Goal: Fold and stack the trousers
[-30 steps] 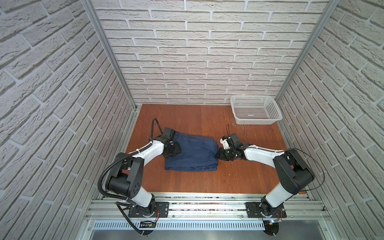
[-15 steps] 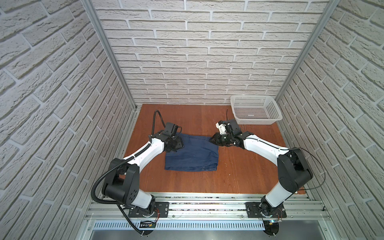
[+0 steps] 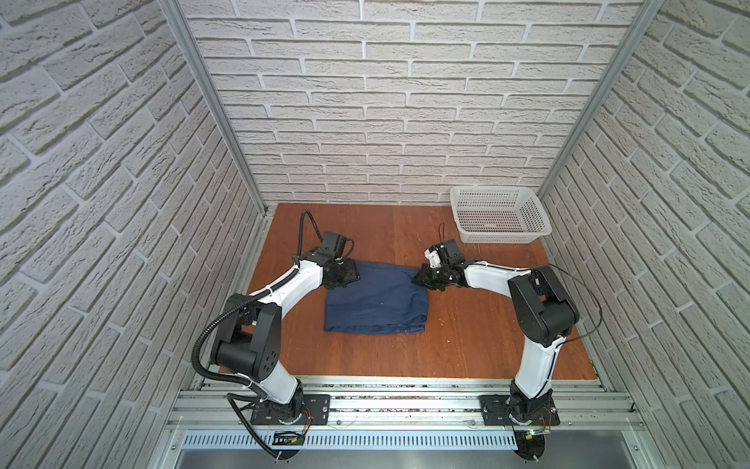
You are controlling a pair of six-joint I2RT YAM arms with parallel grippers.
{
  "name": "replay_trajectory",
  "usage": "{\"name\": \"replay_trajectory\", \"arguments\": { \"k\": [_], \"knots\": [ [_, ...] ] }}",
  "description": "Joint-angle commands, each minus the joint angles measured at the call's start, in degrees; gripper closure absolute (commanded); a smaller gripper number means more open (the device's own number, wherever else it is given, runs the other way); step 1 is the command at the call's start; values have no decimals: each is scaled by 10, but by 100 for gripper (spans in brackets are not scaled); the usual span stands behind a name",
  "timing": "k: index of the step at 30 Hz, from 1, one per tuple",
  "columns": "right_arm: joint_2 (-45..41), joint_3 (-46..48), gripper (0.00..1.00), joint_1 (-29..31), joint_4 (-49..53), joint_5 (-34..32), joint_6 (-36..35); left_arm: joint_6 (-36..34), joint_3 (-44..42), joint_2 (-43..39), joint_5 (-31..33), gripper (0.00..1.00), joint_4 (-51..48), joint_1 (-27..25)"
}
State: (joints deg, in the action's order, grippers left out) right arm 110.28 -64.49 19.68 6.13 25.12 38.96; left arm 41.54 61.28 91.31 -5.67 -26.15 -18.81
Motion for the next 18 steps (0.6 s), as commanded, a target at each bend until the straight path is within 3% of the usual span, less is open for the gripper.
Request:
{"name": "replay_trajectory", "arguments": {
  "k": [1, 8, 11, 15, 18],
  "knots": [
    [9, 9, 80, -3, -2, -8, 5, -12, -12, 0, 1, 34, 9, 2],
    [-89, 10, 76, 5, 53, -13, -29, -17, -3, -40, 47, 32, -34, -21],
    [-147, 15, 75, 9, 80, -14, -52, -12, 24, -57, 112, 2, -89, -62],
    [-241, 54, 74, 22, 74, -16, -74, 15, 62, -59, 210, 2, -159, -136],
    [-301, 70, 73, 42, 106, -69, -110, 61, 79, -44, 267, 2, -207, -188]
  ]
}}
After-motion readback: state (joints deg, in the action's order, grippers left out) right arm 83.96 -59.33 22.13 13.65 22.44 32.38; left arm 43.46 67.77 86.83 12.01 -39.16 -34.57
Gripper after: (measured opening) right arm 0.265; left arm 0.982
